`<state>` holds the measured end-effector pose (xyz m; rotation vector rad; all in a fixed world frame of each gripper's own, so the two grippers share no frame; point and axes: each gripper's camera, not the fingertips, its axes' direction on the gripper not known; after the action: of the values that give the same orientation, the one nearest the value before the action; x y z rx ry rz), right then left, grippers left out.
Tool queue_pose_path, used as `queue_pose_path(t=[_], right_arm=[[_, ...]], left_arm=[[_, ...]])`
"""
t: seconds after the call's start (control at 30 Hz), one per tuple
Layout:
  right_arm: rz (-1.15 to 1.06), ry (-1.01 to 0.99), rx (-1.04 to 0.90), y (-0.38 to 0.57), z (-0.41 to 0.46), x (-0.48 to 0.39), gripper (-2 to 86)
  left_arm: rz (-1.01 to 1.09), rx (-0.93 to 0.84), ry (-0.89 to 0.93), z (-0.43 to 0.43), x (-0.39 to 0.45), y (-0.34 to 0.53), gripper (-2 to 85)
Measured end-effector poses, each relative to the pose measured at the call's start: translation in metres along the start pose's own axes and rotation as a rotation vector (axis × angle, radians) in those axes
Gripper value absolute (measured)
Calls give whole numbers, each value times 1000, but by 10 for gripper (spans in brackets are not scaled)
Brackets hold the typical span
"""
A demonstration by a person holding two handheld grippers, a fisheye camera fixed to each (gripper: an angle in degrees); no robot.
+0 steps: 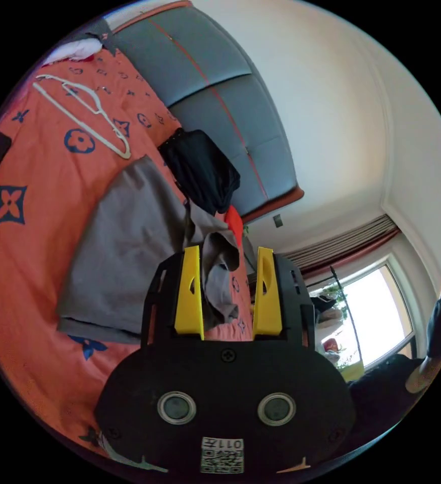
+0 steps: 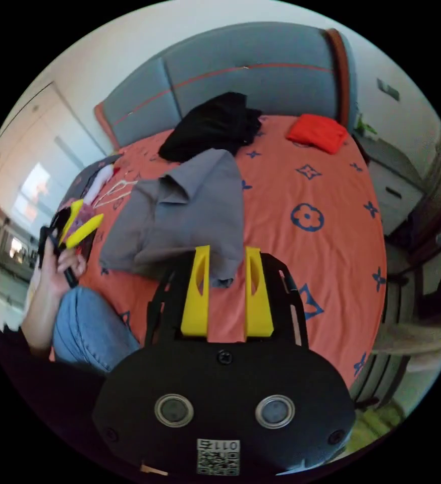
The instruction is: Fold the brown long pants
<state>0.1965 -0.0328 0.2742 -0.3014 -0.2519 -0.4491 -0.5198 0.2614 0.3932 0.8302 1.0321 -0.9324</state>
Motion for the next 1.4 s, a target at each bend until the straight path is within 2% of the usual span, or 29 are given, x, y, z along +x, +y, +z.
queue_pose_path(t=[0.07,0.17,0.3,0.4,0.43,0.47,0.5,0.57,0.7,0.77,0.83,1.0,1.1,1.17,1.23,1.33,1.37,1.4], right_arm=[[-214,83,-3,6,4,-37,159],[-424,172,-65,4,30,-86,189],[-596,170,-121,-10,59,-135,196],[-687,308,-197,-23,93,-160,179],[-706,357,-213,-28,102,-161,146],[-697,318,-217,-34,98,-157,89],[-687,279,-209,-38,92,-152,77],[-581,117,-159,-57,64,-123,44],[-442,-18,-198,-90,52,-74,25],[-310,-278,-211,-114,41,-34,16],[-250,-324,-210,-125,38,-11,13],[4,-318,-24,-157,2,76,17],[188,-133,123,-162,-52,152,23],[255,57,53,-155,-64,196,32],[298,36,-55,-145,-43,220,46],[434,102,-234,-132,-1,240,128],[503,67,-228,-129,2,244,174],[530,40,-199,-127,0,244,170]], left_arm=[[-41,-66,-18,21,-10,-3,173],[-98,-173,44,50,-22,-10,194],[-123,-224,53,66,-26,-16,201],[-51,-180,-45,61,-11,-21,201],[-9,-154,-82,58,-3,-24,200],[20,-130,-101,55,4,-25,200],[28,-120,-103,54,6,-26,199],[14,-97,-69,52,8,-29,197],[3,-120,-55,60,13,-35,195],[18,-164,-78,67,22,-40,196],[2,-225,-108,76,24,-42,198],[-39,-309,-165,86,30,-49,199],[-28,-335,-214,89,40,-53,197],[-1,-367,-259,95,51,-56,196],[22,-393,-284,99,60,-59,196],[60,-405,-305,98,75,-62,196],[67,-394,-296,93,82,-64,196],[70,-381,-292,89,85,-66,196]])
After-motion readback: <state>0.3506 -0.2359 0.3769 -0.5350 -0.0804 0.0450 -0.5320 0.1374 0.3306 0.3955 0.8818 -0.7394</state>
